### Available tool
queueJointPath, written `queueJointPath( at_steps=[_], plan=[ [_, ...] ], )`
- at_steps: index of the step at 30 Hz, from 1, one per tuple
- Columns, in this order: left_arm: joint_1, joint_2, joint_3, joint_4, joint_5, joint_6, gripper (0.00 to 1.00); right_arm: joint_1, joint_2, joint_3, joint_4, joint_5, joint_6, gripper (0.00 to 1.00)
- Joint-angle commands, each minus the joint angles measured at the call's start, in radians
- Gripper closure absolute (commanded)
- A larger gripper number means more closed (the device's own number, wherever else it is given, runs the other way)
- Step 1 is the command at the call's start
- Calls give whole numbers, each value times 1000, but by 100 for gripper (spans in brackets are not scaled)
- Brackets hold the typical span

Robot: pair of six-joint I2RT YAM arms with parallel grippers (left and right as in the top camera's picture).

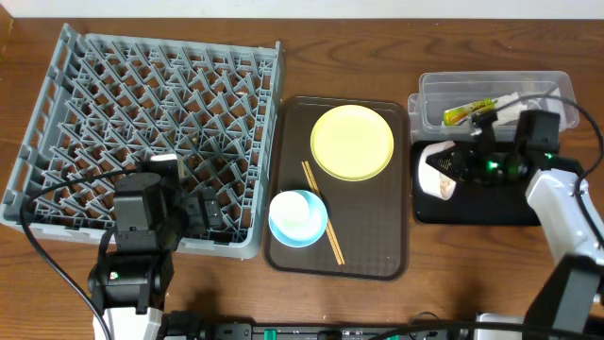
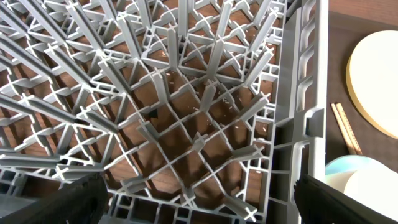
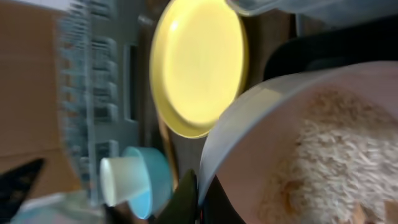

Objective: Sort waste into correct bins and load items into the dishwasher
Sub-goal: 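Tip the white bowl over the black tray to dump the rice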

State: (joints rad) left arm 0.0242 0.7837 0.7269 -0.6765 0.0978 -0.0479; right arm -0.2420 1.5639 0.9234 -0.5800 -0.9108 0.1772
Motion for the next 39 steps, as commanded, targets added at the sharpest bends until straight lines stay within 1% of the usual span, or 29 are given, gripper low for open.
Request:
queueJointPath(
  at_steps=[1, 4, 7, 10, 14, 15, 19, 23, 27, 36, 37, 39],
  plan=[
    [-3, -1, 21, 0, -2, 6, 1, -80, 47, -29, 48, -293, -24, 99],
    [-3, -1, 21, 0, -2, 6, 1, -150, 92, -35, 58, -372, -25, 99],
    [-3, -1, 21, 0, -2, 6, 1, -253, 166, -35, 57, -436, -15, 99],
    [-3, -1, 21, 0, -2, 6, 1, -303, 218, -35, 58, -502, 6, 99],
    [-3, -1, 21, 0, -2, 6, 1, -359, 286, -35, 78, -650, 9, 99],
    [-3, -1, 21, 0, -2, 6, 1, -375, 303, -35, 79, -649, 34, 99],
    [-3, -1, 21, 0, -2, 6, 1, -443, 320, -35, 80, -649, 57, 99],
    [-3, -1, 21, 0, -2, 6, 1, -499, 304, -23, 79, -650, 74, 99],
    [-3, -1, 21, 0, -2, 6, 1, -511, 258, -11, 79, -650, 92, 99],
    [-3, -1, 21, 0, -2, 6, 1, -495, 49, -3, 79, -650, 145, 99],
    [-3, -1, 21, 0, -2, 6, 1, -492, 12, -3, 71, -633, 144, 99],
    [-3, -1, 21, 0, -2, 6, 1, -480, -7, -3, 41, -556, 143, 99]
  ],
)
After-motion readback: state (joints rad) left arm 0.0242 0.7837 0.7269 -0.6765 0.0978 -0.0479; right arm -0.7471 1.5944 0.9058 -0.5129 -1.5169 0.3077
